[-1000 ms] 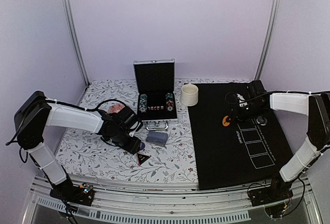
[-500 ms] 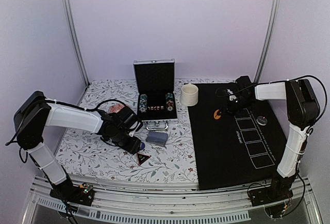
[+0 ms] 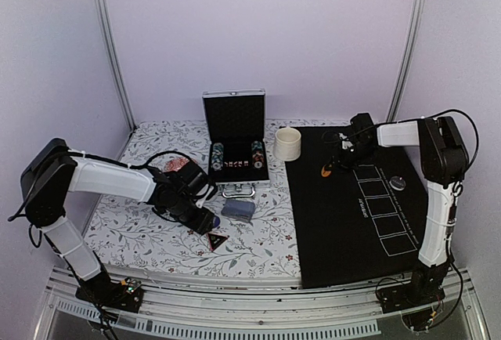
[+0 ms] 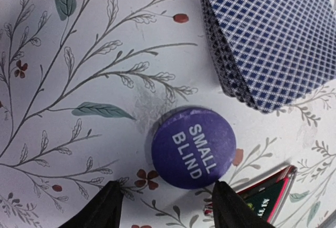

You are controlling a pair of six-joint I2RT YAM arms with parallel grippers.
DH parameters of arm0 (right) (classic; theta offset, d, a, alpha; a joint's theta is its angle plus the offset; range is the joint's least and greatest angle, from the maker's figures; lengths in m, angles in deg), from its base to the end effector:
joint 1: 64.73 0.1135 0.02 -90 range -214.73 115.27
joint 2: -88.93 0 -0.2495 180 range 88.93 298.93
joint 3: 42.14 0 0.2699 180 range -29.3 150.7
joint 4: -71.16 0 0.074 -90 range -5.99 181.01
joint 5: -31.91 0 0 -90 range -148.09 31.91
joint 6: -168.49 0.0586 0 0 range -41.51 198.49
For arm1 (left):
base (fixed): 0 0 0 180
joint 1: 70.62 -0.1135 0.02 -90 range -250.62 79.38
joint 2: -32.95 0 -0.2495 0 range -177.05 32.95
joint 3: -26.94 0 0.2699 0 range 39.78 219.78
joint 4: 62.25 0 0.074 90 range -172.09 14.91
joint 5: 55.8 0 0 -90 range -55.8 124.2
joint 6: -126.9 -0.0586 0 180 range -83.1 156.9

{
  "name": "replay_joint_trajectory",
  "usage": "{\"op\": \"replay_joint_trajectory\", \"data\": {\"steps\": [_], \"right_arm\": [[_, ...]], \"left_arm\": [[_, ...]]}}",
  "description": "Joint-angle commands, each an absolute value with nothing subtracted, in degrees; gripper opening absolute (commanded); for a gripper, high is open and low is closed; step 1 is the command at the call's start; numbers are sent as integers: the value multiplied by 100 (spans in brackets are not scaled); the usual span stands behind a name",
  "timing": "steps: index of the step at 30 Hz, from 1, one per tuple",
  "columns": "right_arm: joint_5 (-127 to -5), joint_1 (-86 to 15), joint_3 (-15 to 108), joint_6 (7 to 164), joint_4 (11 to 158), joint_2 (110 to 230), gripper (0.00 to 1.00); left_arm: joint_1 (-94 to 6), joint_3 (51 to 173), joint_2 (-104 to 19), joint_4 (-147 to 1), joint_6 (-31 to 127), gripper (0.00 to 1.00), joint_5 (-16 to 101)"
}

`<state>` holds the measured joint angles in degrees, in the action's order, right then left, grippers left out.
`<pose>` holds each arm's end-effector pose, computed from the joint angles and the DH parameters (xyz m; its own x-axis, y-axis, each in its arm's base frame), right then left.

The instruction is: Distribute texas hold em gaming equipment

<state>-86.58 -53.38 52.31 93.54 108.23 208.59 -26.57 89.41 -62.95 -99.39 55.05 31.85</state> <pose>0.4318 0.1152 0.1042 -0.9395 0.0442 -0.3396 -0.1517 0.8352 0.5286 0.2281 -0.2173 0.0880 -0.8574 0.3964 -0.3281 0.4397 0.8957 -0.0669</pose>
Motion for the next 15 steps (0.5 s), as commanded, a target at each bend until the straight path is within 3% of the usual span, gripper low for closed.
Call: {"op": "replay_joint_trajectory", "data": {"steps": [1,7,15], "right_arm": [[-8328,-5409,5484,9287,11038,21052,28],[-7720,-5413,5454,9204,11257,20933,54],[-7096,-5322,5177,9039,11461,20092,66]], "left_arm": [[-2712,8705,-6408,-10556,5430,62,3574],[-2703,8778,-6303,-10501,5309,74,3669],[-2696,8988,-6483,-10392,5196,82,3776]]}}
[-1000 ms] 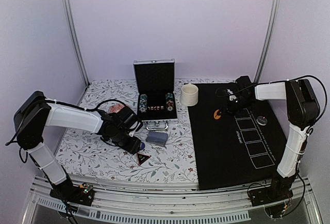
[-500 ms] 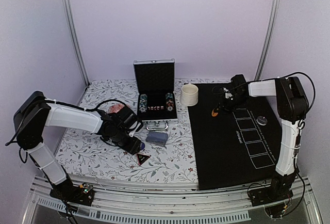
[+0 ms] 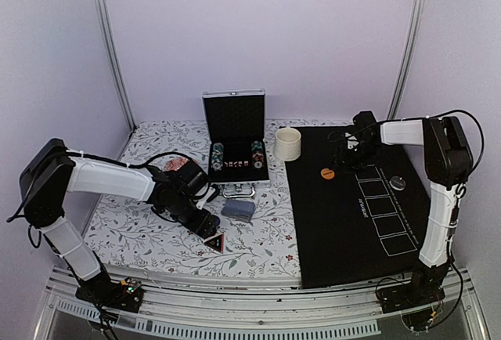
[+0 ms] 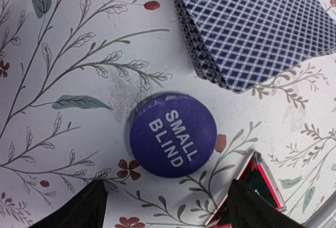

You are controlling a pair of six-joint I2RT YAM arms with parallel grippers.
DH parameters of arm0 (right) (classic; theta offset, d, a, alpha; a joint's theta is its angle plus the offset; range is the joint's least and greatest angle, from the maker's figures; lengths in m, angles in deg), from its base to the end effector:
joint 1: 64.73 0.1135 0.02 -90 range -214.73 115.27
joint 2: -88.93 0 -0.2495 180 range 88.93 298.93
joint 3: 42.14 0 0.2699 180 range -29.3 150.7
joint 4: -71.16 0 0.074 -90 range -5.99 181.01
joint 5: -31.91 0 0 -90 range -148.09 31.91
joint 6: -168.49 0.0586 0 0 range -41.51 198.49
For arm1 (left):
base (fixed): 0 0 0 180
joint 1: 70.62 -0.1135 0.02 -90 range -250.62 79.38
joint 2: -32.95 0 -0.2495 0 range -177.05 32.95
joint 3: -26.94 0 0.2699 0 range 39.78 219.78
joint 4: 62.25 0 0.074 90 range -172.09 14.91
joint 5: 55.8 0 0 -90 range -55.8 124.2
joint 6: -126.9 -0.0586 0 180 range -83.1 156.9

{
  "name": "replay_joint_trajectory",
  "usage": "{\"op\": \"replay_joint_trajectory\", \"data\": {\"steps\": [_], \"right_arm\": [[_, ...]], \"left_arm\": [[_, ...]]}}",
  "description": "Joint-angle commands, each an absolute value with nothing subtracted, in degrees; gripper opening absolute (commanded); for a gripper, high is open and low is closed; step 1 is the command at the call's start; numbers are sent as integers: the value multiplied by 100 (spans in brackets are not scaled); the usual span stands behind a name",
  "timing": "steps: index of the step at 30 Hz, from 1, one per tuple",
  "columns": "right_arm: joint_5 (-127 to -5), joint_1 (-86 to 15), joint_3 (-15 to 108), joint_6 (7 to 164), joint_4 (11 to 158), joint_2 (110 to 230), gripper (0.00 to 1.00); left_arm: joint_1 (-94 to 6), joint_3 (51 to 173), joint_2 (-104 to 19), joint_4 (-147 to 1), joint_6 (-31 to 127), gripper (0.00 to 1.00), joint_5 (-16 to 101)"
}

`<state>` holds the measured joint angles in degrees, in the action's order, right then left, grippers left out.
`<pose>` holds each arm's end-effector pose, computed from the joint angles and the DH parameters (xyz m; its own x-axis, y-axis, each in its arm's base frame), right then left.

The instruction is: Distribute texas hold em gaming equipment

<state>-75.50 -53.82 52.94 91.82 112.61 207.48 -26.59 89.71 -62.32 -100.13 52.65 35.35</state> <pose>0.4306 0.1009 0.1075 -0.9357 0.0437 -0.3500 -0.0919 0.9279 0.3614 0.2257 -0.2198 0.0920 -0.8417 0.4363 -0.3180 0.4896 0.8650 -0.1093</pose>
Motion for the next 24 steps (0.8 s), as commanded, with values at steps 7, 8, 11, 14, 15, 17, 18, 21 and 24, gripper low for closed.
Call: {"op": "replay_joint_trajectory", "data": {"steps": [7,8,11,14,15,17,18,21,24], "right_arm": [[-6895,-5089,4765,8884,11579,19381,68],[-6910,-5073,4704,8885,11582,19310,68],[-7005,-5058,4543,8902,11550,19120,68],[-7017,-5058,4425,8925,11524,18958,69],[-7033,-5058,4394,8930,11509,18918,69],[-7077,-5058,4367,8939,11511,18860,69],[-7075,-5058,4366,8939,11524,18832,69],[-7049,-5050,4357,8947,11549,18765,69],[-6999,-5046,4322,8964,11573,18704,69]], "left_arm": [[-2695,9363,-6815,-10427,5159,82,3725],[-2701,9418,-6849,-10419,5145,82,3719],[-2696,9562,-6961,-10427,5052,82,3718],[-2695,9624,-7082,-10444,5021,79,3704],[-2700,9629,-7116,-10451,5024,79,3681],[-2699,9642,-7186,-10469,5011,75,3645],[-2699,9653,-7217,-10471,5002,74,3636],[-2698,9721,-7313,-10492,4975,71,3620],[-2700,9737,-7377,-10531,4999,70,3630]]}}
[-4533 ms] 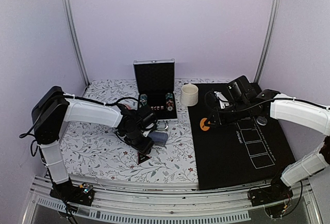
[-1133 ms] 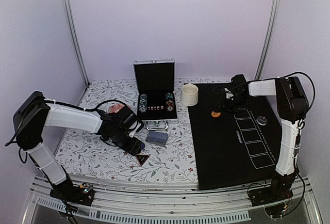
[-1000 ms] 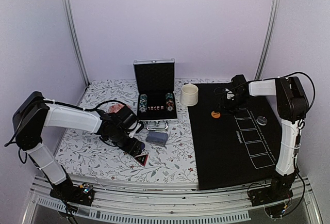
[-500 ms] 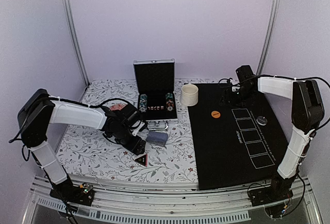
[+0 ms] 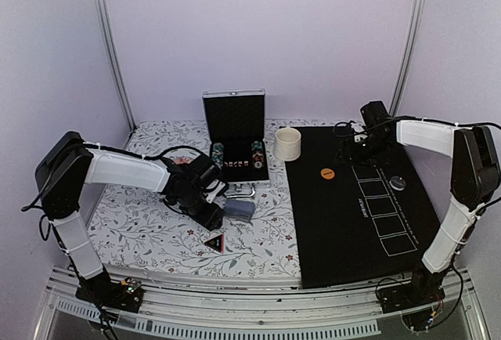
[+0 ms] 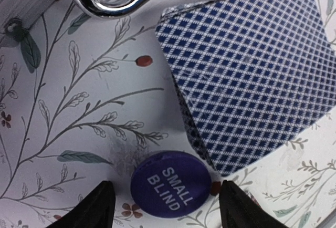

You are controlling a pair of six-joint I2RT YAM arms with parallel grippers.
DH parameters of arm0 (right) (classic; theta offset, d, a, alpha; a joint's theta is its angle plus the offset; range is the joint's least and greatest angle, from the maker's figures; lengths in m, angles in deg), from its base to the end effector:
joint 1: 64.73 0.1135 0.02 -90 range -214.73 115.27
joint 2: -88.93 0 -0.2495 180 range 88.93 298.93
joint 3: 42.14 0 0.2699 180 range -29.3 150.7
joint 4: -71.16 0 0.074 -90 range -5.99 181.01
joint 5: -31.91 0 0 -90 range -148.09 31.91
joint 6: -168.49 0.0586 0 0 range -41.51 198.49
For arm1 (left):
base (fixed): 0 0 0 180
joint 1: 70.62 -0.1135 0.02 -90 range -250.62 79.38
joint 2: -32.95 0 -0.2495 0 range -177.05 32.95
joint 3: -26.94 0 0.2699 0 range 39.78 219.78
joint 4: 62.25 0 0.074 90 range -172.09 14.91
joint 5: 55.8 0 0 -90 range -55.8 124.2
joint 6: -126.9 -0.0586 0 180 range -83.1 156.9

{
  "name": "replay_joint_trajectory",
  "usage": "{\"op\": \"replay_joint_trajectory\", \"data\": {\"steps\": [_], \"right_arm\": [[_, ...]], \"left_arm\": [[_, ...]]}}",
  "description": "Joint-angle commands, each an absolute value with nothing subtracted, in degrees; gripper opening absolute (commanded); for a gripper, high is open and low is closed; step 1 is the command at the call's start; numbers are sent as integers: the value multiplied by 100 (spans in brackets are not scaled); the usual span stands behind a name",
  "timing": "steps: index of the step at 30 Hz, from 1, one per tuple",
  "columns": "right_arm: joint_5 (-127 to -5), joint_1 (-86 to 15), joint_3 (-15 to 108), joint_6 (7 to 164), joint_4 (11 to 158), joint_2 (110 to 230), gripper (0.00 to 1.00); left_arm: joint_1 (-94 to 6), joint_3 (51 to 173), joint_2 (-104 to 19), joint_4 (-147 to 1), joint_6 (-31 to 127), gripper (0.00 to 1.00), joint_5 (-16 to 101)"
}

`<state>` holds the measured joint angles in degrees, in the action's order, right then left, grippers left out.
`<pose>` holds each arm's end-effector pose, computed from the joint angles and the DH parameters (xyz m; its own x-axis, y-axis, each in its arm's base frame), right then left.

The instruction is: Distribute texas hold em gaming equipment

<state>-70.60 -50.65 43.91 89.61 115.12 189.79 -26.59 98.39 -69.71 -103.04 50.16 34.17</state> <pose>0.3810 0.1086 0.1773 -0.8806 -0.0268 -0.4730 -0.1800 0.9425 0.2817 0.2491 -0.2408 0.0910 -0.8250 0.4785 -0.3009 0.5196 0.8515 -0.0704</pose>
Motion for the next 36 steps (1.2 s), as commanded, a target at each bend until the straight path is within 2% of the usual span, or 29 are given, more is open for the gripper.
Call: {"op": "replay_joint_trajectory", "data": {"steps": [1,23,36], "right_arm": [[-6996,-5049,4303,8965,11566,18690,69],[-6991,-5050,4253,8918,11620,18545,69],[-7013,-5050,4270,8931,11676,18389,70]], "left_arm": [[-2701,9724,-7383,-10533,5014,69,3614],[-2680,9327,-7330,-10568,5390,48,3448],[-2680,9093,-6296,-10519,5466,46,3015]]}}
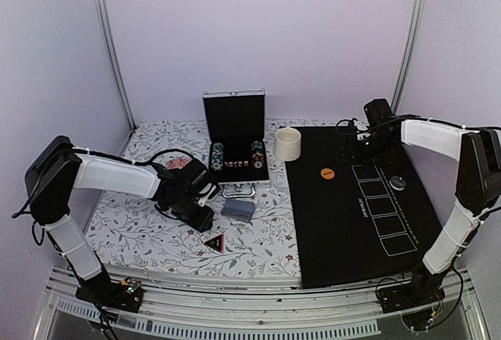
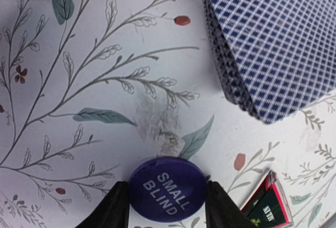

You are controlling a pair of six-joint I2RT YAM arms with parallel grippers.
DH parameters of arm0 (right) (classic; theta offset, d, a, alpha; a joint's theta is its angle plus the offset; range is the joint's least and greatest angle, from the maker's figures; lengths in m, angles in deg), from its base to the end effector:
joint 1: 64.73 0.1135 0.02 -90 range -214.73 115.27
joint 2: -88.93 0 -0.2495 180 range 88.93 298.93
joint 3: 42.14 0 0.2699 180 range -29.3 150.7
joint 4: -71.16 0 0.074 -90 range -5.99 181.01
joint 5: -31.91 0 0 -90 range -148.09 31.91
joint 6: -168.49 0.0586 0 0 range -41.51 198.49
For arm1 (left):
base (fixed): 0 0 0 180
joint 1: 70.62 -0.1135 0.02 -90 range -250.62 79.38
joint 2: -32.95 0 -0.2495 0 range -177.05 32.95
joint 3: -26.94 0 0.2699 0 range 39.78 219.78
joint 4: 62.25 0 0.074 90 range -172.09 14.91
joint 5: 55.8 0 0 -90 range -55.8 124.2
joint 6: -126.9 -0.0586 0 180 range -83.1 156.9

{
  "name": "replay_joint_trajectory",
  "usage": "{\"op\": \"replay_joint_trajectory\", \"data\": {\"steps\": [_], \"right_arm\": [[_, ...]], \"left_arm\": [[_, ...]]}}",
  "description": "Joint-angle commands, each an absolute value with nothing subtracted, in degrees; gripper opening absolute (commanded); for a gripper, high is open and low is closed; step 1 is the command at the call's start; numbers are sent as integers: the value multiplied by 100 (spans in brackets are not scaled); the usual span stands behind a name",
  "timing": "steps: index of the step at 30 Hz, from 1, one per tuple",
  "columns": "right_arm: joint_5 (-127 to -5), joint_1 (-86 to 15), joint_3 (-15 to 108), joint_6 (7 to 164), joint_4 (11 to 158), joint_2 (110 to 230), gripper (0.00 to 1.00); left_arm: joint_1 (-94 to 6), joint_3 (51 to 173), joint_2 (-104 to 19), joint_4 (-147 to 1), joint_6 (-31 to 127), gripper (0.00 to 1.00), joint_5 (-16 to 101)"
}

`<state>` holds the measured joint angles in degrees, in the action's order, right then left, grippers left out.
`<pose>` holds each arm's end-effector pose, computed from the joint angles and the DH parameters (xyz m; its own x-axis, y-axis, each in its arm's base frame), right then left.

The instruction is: Distribute texas hold em gaming equipment

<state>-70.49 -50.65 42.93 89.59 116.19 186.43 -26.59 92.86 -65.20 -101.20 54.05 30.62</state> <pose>0.3720 0.1063 0.1921 -0.8697 -0.0243 -0.4930 -0.1857 0.9415 0.2812 0.2372 -0.2242 0.0911 -0.8506 0.4129 -0.3257 0.4483 0.8930 -0.0386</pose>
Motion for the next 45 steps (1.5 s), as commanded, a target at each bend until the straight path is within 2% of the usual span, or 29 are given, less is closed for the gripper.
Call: {"op": "replay_joint_trajectory", "data": {"steps": [1,17,19,23,25,27,32,45], "right_arm": [[-7005,-5045,4270,8935,11683,18367,69],[-6998,-5045,4207,8931,11723,18256,70],[-6995,-5050,4192,8930,11718,18239,70],[-7000,-5044,4161,8930,11731,18225,70],[-7000,-5050,4143,8925,11738,18211,70],[-6990,-5050,4101,8922,11732,18186,70],[-6961,-5050,4040,8913,11699,18170,70],[-6998,-5050,3878,8923,11600,18219,70]], "left_arm": [[-2685,9075,-6242,-10523,5466,46,3020],[-2510,8947,-5857,-10605,5409,48,3216],[-2512,8940,-5955,-10603,5396,54,3200],[-2506,9078,-6261,-10636,5376,73,3278],[-2503,9151,-6434,-10703,5397,78,3227],[-2462,9195,-6558,-10776,5427,79,3100],[-2259,9199,-6709,-10813,5423,75,3134],[-2205,9164,-6957,-10985,5465,52,3246]]}}
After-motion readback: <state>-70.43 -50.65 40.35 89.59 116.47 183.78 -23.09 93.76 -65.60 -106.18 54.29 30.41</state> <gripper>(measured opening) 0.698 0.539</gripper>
